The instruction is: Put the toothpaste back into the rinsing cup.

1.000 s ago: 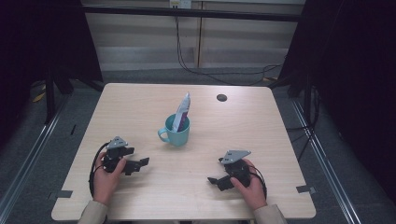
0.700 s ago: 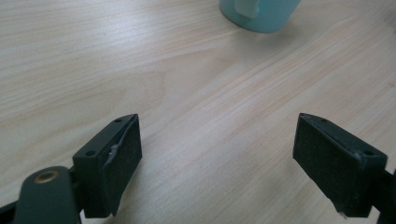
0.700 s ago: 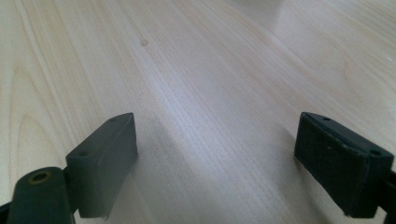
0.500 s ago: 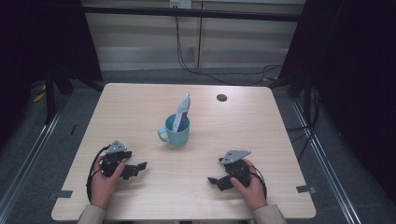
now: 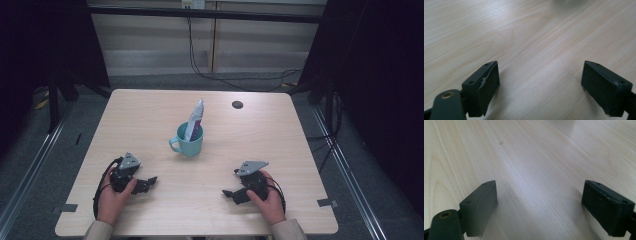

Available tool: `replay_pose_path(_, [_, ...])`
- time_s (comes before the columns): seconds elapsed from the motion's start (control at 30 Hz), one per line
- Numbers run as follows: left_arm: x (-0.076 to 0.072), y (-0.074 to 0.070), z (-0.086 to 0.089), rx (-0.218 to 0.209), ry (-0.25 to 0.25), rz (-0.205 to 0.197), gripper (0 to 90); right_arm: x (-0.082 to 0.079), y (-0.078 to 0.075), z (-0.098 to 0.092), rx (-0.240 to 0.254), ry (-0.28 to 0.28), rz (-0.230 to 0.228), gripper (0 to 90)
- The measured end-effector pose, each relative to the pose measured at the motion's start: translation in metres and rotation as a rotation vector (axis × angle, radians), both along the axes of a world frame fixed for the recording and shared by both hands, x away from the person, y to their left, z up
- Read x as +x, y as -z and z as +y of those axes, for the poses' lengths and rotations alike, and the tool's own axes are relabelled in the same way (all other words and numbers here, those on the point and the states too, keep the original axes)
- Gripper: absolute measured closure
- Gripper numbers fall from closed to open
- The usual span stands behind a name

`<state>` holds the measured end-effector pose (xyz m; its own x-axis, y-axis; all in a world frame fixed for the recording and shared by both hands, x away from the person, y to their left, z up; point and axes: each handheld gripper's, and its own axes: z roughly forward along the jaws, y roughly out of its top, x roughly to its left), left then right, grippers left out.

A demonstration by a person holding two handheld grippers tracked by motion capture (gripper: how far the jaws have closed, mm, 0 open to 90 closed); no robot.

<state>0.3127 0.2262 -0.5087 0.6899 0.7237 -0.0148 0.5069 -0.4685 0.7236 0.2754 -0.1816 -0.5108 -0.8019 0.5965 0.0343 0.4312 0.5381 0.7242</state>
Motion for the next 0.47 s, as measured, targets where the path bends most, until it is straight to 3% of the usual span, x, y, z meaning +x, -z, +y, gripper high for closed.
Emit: replay_pose_path(0.47, [-0.0003, 0.0002, -0.0002, 0.002, -0.003, -0.002, 13.7, 0.0001, 0.0001, -0.0001, 0.001, -0.001, 0.0, 12.5])
